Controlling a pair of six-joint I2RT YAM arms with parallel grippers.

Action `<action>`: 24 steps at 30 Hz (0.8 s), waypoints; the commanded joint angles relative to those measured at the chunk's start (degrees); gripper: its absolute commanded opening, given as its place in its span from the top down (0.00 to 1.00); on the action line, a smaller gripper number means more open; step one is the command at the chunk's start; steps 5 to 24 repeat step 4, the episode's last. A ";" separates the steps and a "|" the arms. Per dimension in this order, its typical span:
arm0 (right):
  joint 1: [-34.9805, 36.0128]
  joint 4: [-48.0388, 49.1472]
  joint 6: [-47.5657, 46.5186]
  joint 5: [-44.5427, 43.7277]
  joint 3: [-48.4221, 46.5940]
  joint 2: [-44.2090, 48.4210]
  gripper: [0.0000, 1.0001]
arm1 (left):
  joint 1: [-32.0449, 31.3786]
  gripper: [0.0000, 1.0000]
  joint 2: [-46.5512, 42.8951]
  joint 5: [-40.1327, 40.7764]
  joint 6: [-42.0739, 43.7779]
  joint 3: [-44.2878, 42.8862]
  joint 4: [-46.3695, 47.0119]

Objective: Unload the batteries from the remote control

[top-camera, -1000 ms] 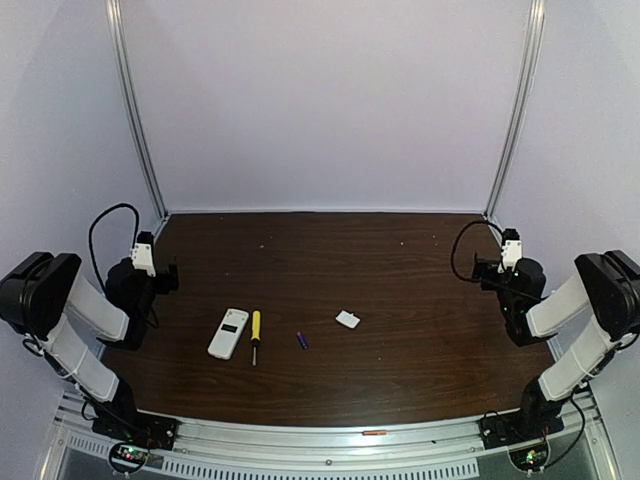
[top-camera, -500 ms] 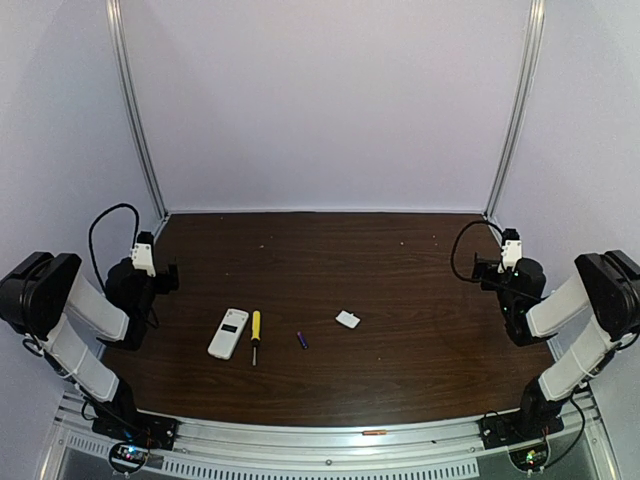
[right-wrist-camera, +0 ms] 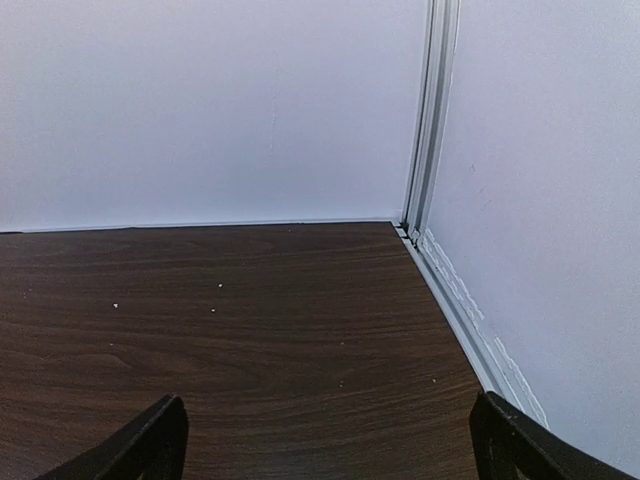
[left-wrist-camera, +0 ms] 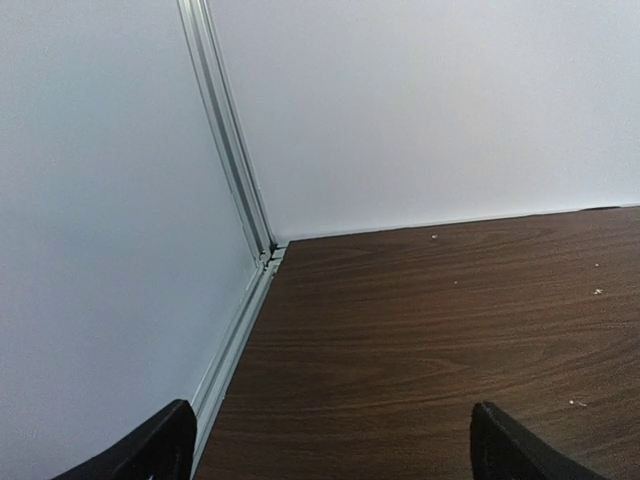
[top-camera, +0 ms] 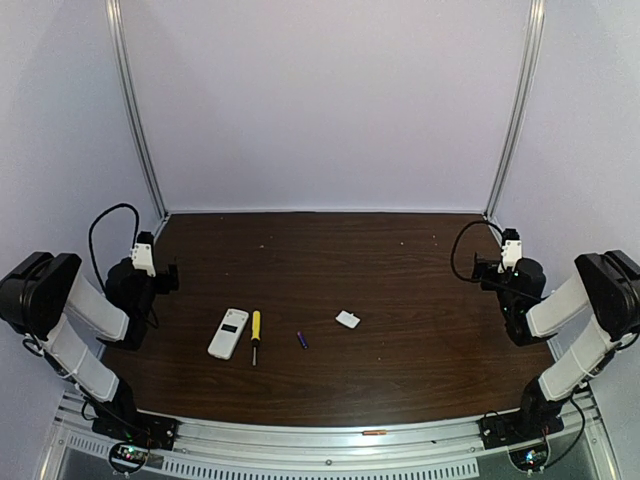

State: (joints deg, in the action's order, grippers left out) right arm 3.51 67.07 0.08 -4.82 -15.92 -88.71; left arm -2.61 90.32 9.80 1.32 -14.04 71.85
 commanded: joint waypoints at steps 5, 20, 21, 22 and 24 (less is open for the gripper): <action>-0.28 -0.04 -0.08 0.58 -0.69 -0.26 0.00 | 0.55 0.03 -0.24 -0.74 -0.58 -0.62 0.37; -0.28 -0.04 -0.08 0.58 -0.69 -0.26 0.00 | 0.55 0.03 -0.24 -0.74 -0.58 -0.62 0.37; -0.28 -0.04 -0.08 0.58 -0.69 -0.26 0.00 | 0.55 0.03 -0.24 -0.74 -0.58 -0.62 0.37; -0.28 -0.04 -0.08 0.58 -0.69 -0.26 0.00 | 0.55 0.03 -0.24 -0.74 -0.58 -0.62 0.37; -0.28 -0.04 -0.08 0.58 -0.69 -0.26 0.00 | 0.55 0.03 -0.24 -0.74 -0.58 -0.62 0.37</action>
